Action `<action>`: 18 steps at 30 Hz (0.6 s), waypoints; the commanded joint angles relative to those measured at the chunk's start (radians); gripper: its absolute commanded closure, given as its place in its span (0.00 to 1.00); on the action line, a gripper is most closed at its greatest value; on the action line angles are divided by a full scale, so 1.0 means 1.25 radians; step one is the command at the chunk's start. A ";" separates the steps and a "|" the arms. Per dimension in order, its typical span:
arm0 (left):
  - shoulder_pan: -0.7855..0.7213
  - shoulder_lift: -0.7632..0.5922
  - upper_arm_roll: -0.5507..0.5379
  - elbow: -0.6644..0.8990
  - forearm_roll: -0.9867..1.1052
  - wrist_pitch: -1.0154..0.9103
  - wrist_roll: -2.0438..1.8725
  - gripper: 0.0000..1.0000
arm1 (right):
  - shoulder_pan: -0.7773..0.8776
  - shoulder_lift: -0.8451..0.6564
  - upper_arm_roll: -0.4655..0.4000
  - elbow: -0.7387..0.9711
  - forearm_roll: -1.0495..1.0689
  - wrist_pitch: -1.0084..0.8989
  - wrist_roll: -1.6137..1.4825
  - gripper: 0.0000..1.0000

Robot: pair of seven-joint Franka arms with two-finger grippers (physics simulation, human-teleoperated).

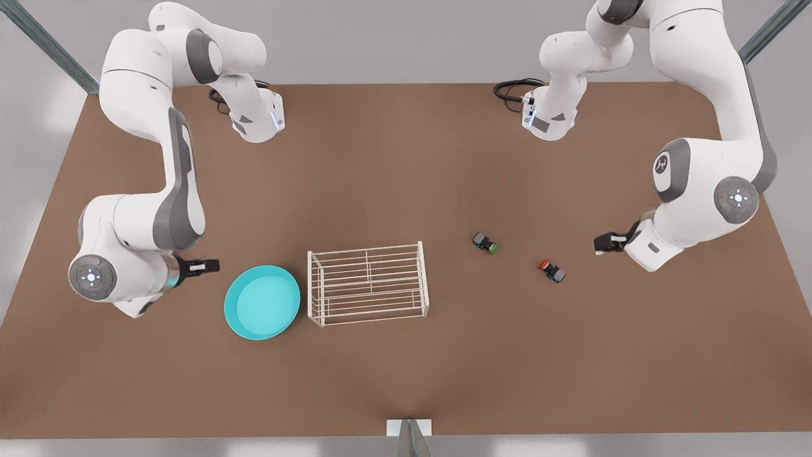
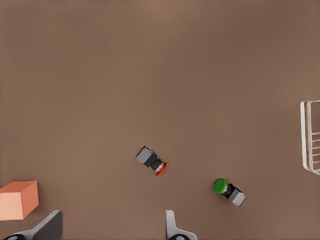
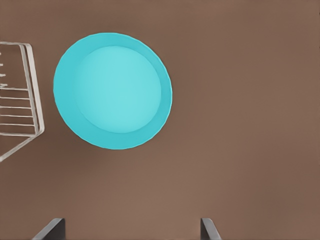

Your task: Place the plate on the shelf with right arm and place the red button switch in the plate with left arm

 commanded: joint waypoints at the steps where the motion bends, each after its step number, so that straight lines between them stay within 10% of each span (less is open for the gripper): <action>1: -0.001 0.000 0.000 0.001 -0.004 0.083 -0.021 0.00 | 0.001 -0.001 0.000 -0.003 0.007 0.071 -0.050 0.00; 18: -0.130 0.084 -0.004 -0.170 -0.105 0.385 -0.547 0.00 | -0.081 0.228 -0.003 -0.067 0.207 0.288 -0.155 0.00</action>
